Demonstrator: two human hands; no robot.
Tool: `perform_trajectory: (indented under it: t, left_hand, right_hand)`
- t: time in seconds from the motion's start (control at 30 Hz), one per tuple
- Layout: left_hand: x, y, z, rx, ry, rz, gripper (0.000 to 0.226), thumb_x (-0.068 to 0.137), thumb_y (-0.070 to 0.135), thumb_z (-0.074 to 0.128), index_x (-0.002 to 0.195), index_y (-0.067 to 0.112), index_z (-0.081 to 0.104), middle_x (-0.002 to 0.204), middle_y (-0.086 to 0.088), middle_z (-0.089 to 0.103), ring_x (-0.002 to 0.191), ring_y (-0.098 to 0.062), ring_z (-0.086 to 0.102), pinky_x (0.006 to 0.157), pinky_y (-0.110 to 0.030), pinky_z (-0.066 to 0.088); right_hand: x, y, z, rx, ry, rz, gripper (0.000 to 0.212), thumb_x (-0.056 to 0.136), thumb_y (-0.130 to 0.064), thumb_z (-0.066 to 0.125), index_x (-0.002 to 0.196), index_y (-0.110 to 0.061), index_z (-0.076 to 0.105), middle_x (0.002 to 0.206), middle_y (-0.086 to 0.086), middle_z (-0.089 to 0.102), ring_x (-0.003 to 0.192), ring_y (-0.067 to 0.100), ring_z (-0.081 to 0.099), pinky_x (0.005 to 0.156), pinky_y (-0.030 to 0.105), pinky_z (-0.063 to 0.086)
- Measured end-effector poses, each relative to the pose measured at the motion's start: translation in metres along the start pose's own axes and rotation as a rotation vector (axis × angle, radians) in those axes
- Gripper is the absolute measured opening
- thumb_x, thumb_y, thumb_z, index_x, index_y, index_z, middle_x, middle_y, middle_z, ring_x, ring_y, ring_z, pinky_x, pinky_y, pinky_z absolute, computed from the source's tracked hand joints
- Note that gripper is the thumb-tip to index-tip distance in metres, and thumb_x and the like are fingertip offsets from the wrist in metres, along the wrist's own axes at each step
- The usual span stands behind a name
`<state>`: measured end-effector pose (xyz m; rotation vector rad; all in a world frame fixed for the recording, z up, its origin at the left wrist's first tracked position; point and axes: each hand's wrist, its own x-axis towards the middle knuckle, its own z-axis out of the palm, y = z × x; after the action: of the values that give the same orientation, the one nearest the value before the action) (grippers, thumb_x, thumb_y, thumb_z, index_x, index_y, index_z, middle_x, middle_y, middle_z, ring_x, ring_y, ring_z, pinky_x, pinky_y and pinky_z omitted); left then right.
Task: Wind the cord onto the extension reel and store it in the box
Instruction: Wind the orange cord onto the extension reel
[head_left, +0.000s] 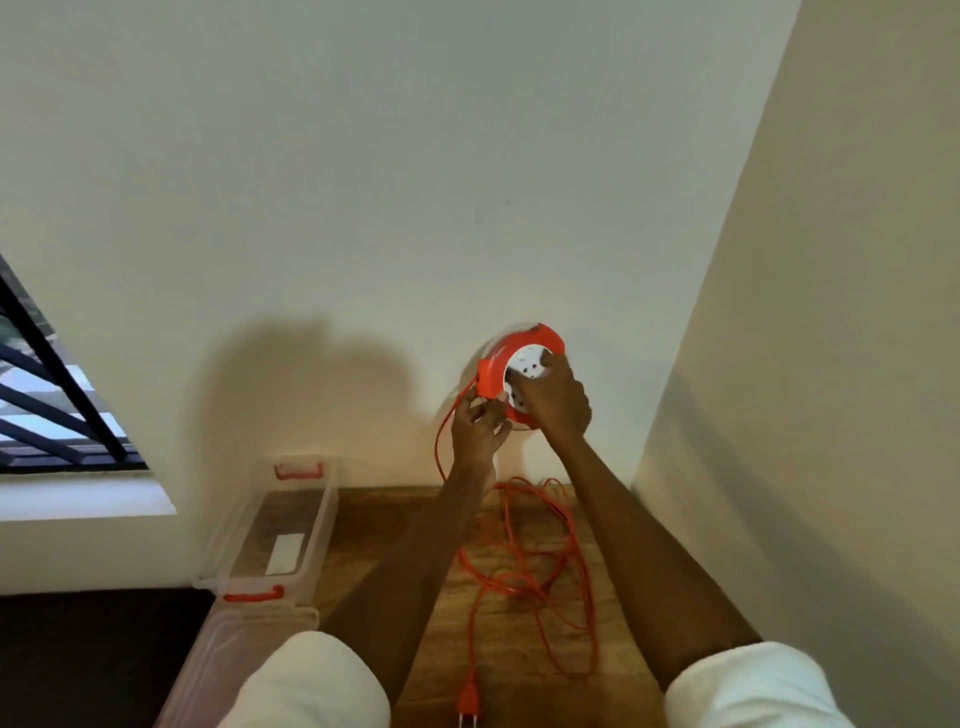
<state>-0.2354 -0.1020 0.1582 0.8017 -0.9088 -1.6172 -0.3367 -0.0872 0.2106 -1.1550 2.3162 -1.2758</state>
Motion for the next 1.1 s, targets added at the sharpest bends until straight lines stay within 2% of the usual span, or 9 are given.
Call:
perform_trajectory:
  t: [0.07, 0.13, 0.3, 0.43, 0.57, 0.67, 0.8, 0.93, 1.1]
  left_hand:
    - [-0.004, -0.009, -0.002, 0.068, 0.022, 0.031, 0.036, 0.091, 0.017, 0.071, 0.124, 0.024, 0.059, 0.114, -0.002, 0.068, 0.112, -0.028, 0.065, 0.097, -0.041, 0.055]
    - [-0.006, -0.013, -0.007, 0.107, -0.001, 0.052, 0.029, 0.091, 0.015, 0.07, 0.113, 0.031, 0.06, 0.111, 0.001, 0.068, 0.111, -0.029, 0.065, 0.097, -0.043, 0.055]
    - [-0.003, -0.011, -0.019, 0.065, -0.04, -0.013, 0.041, 0.09, 0.009, 0.07, 0.128, 0.014, 0.057, 0.123, -0.013, 0.066, 0.118, -0.034, 0.063, 0.101, -0.049, 0.053]
    - [0.008, 0.011, -0.031, 0.085, -0.024, -0.036, 0.047, 0.086, 0.01, 0.074, 0.13, 0.016, 0.057, 0.117, -0.008, 0.068, 0.103, -0.029, 0.068, 0.08, -0.038, 0.061]
    - [0.028, 0.044, -0.05, 0.322, -0.082, -0.064, 0.027, 0.083, 0.019, 0.078, 0.107, 0.026, 0.067, 0.094, -0.003, 0.072, 0.078, -0.023, 0.069, 0.064, -0.031, 0.06]
    - [0.042, 0.064, -0.06, 0.459, -0.134, -0.08, 0.025, 0.087, 0.022, 0.075, 0.11, 0.019, 0.066, 0.099, -0.01, 0.07, 0.077, -0.026, 0.068, 0.062, -0.031, 0.06]
    - [0.052, 0.082, -0.064, 0.604, -0.223, -0.142, 0.024, 0.087, 0.026, 0.075, 0.108, 0.019, 0.066, 0.102, -0.013, 0.069, 0.084, -0.031, 0.069, 0.068, -0.036, 0.061]
    - [0.049, 0.08, -0.061, 0.625, -0.282, -0.172, 0.035, 0.087, 0.026, 0.076, 0.119, 0.017, 0.063, 0.106, -0.012, 0.07, 0.091, -0.035, 0.07, 0.069, -0.038, 0.061]
    - [0.039, 0.059, -0.047, 0.421, -0.191, -0.164, 0.038, 0.088, 0.026, 0.075, 0.122, 0.017, 0.061, 0.111, -0.012, 0.07, 0.095, -0.032, 0.072, 0.071, -0.038, 0.062]
  right_hand:
    - [-0.002, -0.002, 0.002, 0.525, -0.13, 0.371, 0.069, 0.083, -0.057, 0.067, 0.138, -0.02, 0.048, 0.133, 0.008, 0.062, 0.111, 0.032, 0.065, 0.092, 0.042, 0.056]
    - [-0.006, 0.0, -0.001, 0.873, -0.223, 0.61, 0.064, 0.087, -0.049, 0.069, 0.137, -0.016, 0.044, 0.13, 0.012, 0.062, 0.101, 0.032, 0.069, 0.075, 0.04, 0.061]
    - [-0.007, 0.016, -0.001, 0.889, -0.392, 0.568, 0.052, 0.091, -0.046, 0.067, 0.128, -0.014, 0.051, 0.115, 0.014, 0.072, 0.073, 0.02, 0.073, 0.057, 0.029, 0.058]
    - [-0.001, 0.033, -0.006, 0.256, -0.291, 0.184, 0.039, 0.089, -0.043, 0.063, 0.117, -0.015, 0.065, 0.093, 0.002, 0.077, 0.078, 0.021, 0.071, 0.079, 0.04, 0.06]
    - [0.006, 0.045, -0.014, -0.495, -0.145, -0.632, 0.026, 0.095, -0.032, 0.058, 0.12, -0.028, 0.064, 0.122, 0.001, 0.065, 0.101, 0.025, 0.065, 0.079, 0.041, 0.057]
    - [0.016, 0.043, -0.017, -0.78, -0.192, -1.034, 0.053, 0.087, -0.014, 0.071, 0.136, -0.031, 0.057, 0.14, 0.01, 0.054, 0.113, 0.032, 0.06, 0.081, 0.042, 0.056]
    - [0.021, 0.026, -0.024, -0.97, -0.247, -1.165, 0.068, 0.088, -0.021, 0.073, 0.145, -0.041, 0.042, 0.153, 0.012, 0.042, 0.125, 0.033, 0.054, 0.092, 0.043, 0.049]
    - [0.023, 0.019, -0.019, -1.141, -0.235, -1.285, 0.071, 0.088, -0.038, 0.072, 0.149, -0.039, 0.036, 0.139, 0.015, 0.057, 0.112, 0.032, 0.064, 0.089, 0.041, 0.051]
    - [0.031, 0.011, -0.012, -1.123, -0.187, -1.225, 0.067, 0.088, -0.035, 0.072, 0.148, -0.033, 0.042, 0.126, 0.02, 0.064, 0.105, 0.037, 0.067, 0.088, 0.044, 0.055]
